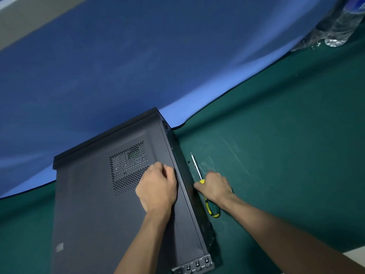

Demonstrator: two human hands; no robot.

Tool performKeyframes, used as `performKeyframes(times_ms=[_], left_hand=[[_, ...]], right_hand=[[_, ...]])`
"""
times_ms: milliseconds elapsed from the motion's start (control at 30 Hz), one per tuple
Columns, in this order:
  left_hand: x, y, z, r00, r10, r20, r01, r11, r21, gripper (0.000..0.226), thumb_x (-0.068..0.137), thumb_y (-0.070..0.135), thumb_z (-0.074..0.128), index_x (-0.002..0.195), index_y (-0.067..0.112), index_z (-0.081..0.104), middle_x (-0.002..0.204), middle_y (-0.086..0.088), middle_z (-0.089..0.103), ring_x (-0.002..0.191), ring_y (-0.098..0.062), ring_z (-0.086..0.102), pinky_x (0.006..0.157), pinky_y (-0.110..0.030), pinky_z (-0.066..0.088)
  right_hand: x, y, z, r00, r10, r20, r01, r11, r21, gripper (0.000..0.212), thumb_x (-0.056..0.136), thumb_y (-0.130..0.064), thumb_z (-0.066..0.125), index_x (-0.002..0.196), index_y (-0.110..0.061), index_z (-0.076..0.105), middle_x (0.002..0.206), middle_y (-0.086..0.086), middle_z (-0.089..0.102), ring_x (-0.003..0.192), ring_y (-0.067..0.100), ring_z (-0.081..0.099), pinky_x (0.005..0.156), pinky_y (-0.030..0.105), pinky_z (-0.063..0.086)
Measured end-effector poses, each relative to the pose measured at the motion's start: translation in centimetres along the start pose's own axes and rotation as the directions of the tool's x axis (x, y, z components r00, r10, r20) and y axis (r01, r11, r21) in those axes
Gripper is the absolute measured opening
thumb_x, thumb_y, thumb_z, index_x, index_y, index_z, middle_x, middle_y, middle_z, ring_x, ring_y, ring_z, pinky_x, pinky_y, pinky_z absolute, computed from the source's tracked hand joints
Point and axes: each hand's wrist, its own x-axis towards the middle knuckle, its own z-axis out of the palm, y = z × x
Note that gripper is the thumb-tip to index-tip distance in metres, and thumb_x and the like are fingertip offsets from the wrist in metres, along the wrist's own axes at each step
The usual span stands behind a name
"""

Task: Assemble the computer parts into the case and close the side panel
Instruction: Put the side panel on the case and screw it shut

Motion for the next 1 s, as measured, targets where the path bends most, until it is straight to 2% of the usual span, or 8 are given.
performKeyframes(times_ms=[100,200,300,500,667,767,900,1000], left_hand=[[0.0,0.0,0.0,1.0,-0.004,-0.001,0.004,1.0,0.002,0.031,0.085,0.029,0.041,0.056,0.022,0.032,0.057,0.007,0.042,0.055,-0.021,0.044,0.052,-0.028,0.025],[0.0,0.1,-0.1,1.0,-0.011,-0.004,0.011,1.0,0.0,0.031,0.085,0.029,0.041,0.056,0.022,0.033,0.055,0.008,0.039,0.054,-0.02,0.043,0.051,-0.028,0.022],[0.0,0.1,-0.1,1.0,-0.023,-0.002,0.023,1.0,0.0,0.031,0.085,0.027,0.044,0.056,0.019,0.036,0.056,0.007,0.041,0.054,-0.02,0.044,0.052,-0.028,0.026],[0.1,0.1,0.0,1.0,-0.03,0.006,0.03,0.999,0.023,0.033,0.086,0.025,0.048,0.057,0.019,0.033,0.056,0.008,0.038,0.054,-0.02,0.042,0.051,-0.028,0.024],[0.2,0.1,0.0,1.0,-0.029,0.005,0.029,0.999,0.021,0.033,0.086,0.026,0.047,0.057,0.02,0.033,0.056,0.008,0.039,0.053,-0.02,0.041,0.051,-0.028,0.024],[0.1,0.0,0.0,1.0,-0.025,0.001,0.025,1.0,0.015,0.032,0.086,0.026,0.047,0.057,0.02,0.034,0.056,0.008,0.039,0.053,-0.019,0.04,0.051,-0.028,0.024],[0.1,0.0,0.0,1.0,-0.025,-0.001,0.025,1.0,0.012,0.032,0.086,0.026,0.047,0.058,0.017,0.036,0.057,0.006,0.041,0.053,-0.02,0.041,0.052,-0.028,0.025],[0.2,0.1,0.0,1.0,-0.019,-0.003,0.019,1.0,0.008,0.032,0.087,0.025,0.048,0.058,0.017,0.036,0.057,0.006,0.04,0.054,-0.02,0.041,0.053,-0.028,0.026]], right_hand=[[1.0,0.0,-0.6,0.999,0.045,0.0,-0.044,0.98,0.196,0.035,0.08,-0.034,0.059,0.1,-0.01,0.043,0.086,0.004,0.057,0.083,0.031,0.059,0.066,0.031,0.043],[2.4,-0.2,-0.8,0.999,0.042,0.002,-0.041,0.968,0.248,0.02,0.078,-0.029,0.059,0.087,-0.017,0.046,0.084,0.004,0.06,0.081,0.03,0.06,0.065,0.03,0.045],[3.7,-0.3,-0.6,0.998,0.032,-0.05,-0.019,0.973,0.229,0.021,0.081,-0.034,0.06,0.074,-0.019,0.047,0.084,0.006,0.065,0.085,0.031,0.062,0.066,0.029,0.043],[5.4,-1.0,-0.1,0.983,-0.021,-0.183,0.055,0.982,0.182,0.017,0.085,-0.038,0.064,0.096,-0.026,0.059,0.077,0.001,0.063,0.081,0.029,0.062,0.063,0.028,0.039],[6.4,-1.9,-0.1,0.977,-0.031,-0.211,0.062,0.988,0.14,0.008,0.089,-0.026,0.06,0.094,-0.022,0.064,0.092,0.006,0.07,0.089,0.029,0.064,0.066,0.026,0.038],[6.4,-2.0,0.0,0.972,-0.058,-0.228,0.074,0.995,0.06,0.014,0.091,-0.021,0.055,0.097,-0.014,0.066,0.098,0.011,0.07,0.093,0.033,0.064,0.07,0.03,0.042],[6.0,-2.2,-0.4,0.977,-0.085,-0.194,0.081,0.996,-0.032,0.019,0.089,-0.019,0.056,0.103,-0.006,0.059,0.099,0.017,0.067,0.093,0.036,0.063,0.067,0.03,0.037],[6.1,-2.4,-1.2,0.987,-0.034,-0.154,0.034,0.999,-0.006,0.013,0.086,-0.015,0.056,0.093,-0.004,0.06,0.096,0.019,0.067,0.084,0.035,0.062,0.064,0.029,0.039]])
